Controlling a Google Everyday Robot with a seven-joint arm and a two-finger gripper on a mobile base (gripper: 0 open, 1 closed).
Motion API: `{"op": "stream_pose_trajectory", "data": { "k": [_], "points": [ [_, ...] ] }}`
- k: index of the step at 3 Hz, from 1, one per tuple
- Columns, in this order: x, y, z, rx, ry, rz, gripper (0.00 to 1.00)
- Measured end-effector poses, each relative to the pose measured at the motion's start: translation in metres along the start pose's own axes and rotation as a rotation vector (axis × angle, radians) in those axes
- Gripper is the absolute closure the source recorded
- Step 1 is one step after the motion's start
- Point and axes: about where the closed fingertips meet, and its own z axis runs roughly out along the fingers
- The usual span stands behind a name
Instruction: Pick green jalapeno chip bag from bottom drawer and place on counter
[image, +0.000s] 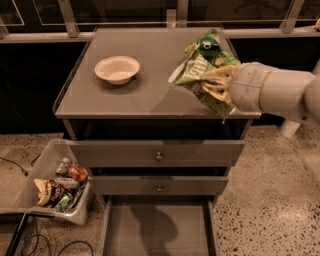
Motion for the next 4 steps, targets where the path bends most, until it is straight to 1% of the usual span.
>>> {"op": "stream_pose_trajectory", "data": {
  "k": [1, 2, 3, 4],
  "points": [
    [0.010, -0.007, 0.047, -0.037, 0.001, 0.005, 1.00],
    [0.006, -0.003, 0.098, -0.092, -0.010, -0.012, 1.00],
    [0.007, 0.003, 0.143, -0.148, 0.000, -0.043, 1.00],
    [0.031, 0.009, 0.162, -0.177, 0.057, -0.059, 1.00]
  ]
}}
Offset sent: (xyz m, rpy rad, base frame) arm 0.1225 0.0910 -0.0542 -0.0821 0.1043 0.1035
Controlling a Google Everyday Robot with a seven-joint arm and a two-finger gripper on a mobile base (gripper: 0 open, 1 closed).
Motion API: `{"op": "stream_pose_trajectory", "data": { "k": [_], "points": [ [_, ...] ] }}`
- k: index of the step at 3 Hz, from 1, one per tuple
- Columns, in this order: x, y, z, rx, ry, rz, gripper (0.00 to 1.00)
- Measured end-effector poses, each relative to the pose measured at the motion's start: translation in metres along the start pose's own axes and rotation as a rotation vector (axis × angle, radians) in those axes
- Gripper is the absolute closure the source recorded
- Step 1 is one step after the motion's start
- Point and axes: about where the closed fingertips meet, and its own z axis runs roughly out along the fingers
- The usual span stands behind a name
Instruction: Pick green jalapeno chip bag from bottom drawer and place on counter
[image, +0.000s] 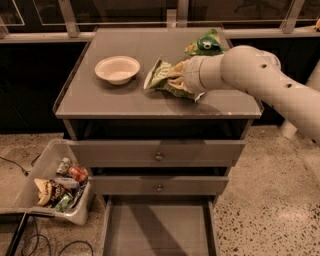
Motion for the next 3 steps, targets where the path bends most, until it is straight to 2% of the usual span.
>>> {"op": "stream_pose_trajectory", "data": {
  "k": [1, 3],
  "points": [
    [0.0035, 0.0009, 0.0020, -0.004, 0.009, -0.004, 0.83],
    [0.0034, 0.0009, 0.0021, -0.004, 0.009, -0.004, 0.36]
  ]
}}
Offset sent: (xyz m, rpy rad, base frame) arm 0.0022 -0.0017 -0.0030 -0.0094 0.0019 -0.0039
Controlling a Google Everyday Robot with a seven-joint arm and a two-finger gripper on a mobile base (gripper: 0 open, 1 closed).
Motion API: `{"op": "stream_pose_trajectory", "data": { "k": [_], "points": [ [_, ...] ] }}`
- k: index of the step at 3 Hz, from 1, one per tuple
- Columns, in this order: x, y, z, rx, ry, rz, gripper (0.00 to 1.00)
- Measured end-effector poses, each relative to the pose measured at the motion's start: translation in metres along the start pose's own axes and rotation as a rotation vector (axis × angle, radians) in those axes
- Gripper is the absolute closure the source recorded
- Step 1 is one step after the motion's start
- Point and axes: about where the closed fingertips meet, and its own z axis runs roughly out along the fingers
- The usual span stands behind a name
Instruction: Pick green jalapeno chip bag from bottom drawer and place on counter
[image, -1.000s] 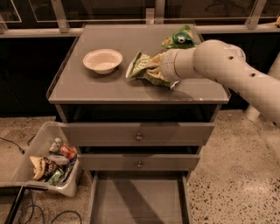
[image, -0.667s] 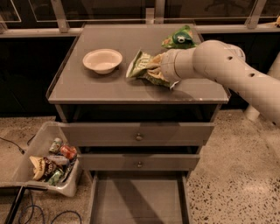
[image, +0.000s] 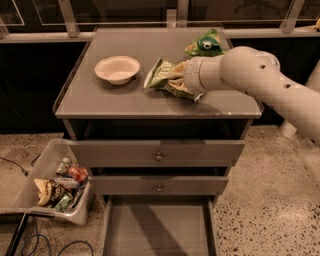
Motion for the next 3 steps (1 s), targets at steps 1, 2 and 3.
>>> {"op": "stream_pose_trajectory", "data": {
  "k": [1, 2, 3],
  "points": [
    [0.0000, 0.0000, 0.0000, 0.000, 0.000, 0.000, 0.13],
    [0.0000, 0.0000, 0.0000, 0.000, 0.000, 0.000, 0.00],
    [-0.0001, 0.0001, 0.0001, 0.000, 0.000, 0.000, 0.00]
  ]
}}
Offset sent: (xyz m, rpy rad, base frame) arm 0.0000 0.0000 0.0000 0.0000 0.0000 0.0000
